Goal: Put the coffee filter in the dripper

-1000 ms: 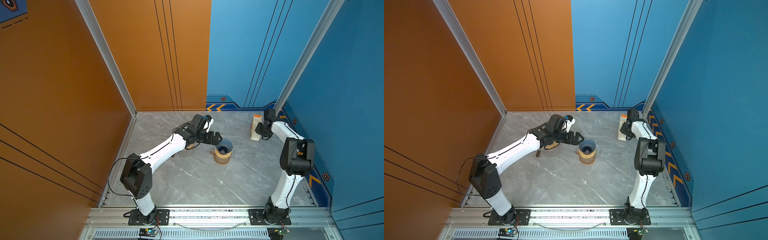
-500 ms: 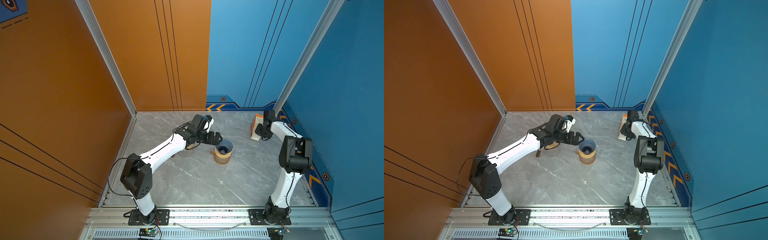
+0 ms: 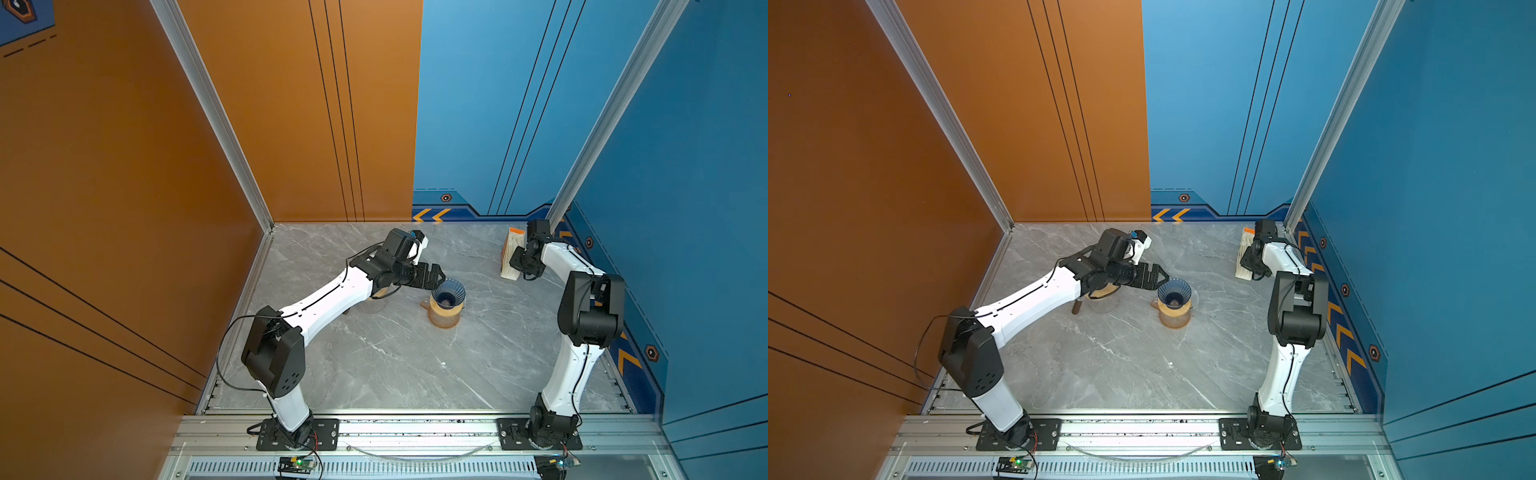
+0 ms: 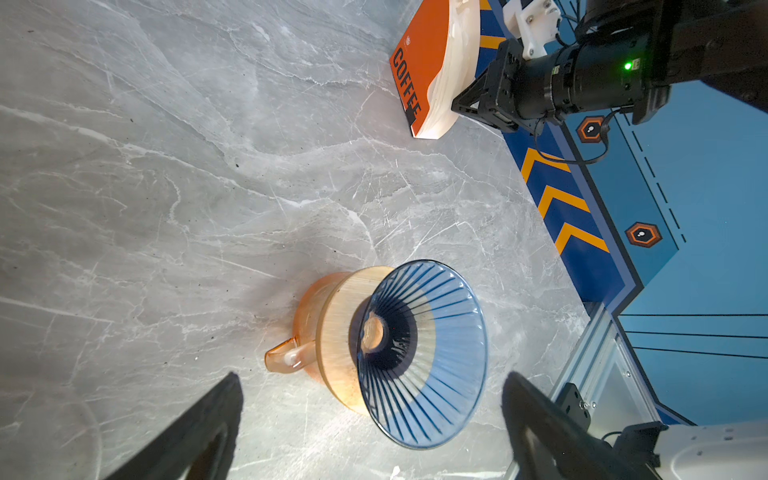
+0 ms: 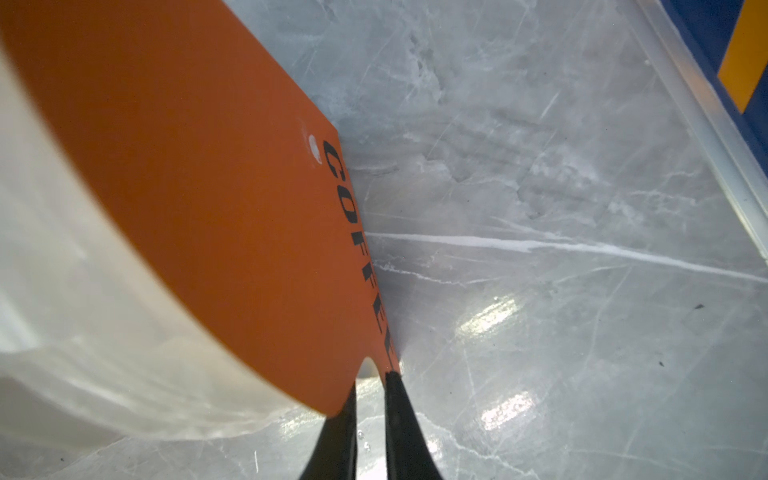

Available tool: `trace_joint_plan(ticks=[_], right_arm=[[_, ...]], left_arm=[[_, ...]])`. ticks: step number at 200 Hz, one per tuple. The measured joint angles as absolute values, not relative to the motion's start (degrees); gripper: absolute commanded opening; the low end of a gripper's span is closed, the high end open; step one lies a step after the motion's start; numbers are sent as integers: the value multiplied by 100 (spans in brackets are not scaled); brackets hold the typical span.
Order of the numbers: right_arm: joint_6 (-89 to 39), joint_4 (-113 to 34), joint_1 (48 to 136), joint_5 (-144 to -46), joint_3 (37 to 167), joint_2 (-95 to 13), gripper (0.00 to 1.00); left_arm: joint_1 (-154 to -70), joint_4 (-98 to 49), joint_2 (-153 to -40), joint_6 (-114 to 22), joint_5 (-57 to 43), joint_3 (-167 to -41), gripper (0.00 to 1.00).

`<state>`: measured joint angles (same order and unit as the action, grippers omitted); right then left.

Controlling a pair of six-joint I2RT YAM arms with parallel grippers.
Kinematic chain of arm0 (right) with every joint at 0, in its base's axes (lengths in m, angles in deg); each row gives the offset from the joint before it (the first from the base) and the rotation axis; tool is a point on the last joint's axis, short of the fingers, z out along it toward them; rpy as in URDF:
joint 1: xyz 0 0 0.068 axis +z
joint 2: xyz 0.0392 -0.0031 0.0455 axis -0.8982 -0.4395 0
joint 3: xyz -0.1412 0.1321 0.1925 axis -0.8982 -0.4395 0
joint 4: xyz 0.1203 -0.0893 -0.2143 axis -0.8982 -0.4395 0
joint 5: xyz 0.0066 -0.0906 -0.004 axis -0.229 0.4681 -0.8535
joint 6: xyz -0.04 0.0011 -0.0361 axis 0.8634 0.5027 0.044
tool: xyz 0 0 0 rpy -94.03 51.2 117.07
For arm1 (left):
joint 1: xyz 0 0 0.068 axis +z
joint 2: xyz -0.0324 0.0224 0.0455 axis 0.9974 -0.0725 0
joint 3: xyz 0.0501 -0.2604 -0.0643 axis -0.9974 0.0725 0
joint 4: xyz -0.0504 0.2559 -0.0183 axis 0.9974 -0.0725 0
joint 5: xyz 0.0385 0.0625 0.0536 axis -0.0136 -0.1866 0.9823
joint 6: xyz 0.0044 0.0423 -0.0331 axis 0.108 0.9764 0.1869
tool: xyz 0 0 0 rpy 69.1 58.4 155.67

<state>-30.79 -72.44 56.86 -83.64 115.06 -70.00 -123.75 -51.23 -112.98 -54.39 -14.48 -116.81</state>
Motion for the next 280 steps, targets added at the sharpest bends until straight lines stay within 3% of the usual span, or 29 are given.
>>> trace_joint_plan(ticks=[280], right_arm=[[-3081, -7397, 5810, -8403, 11165, -6476, 15]], left_arm=[[-12380, -5123, -11398, -5439, -1490, -11724, 98]])
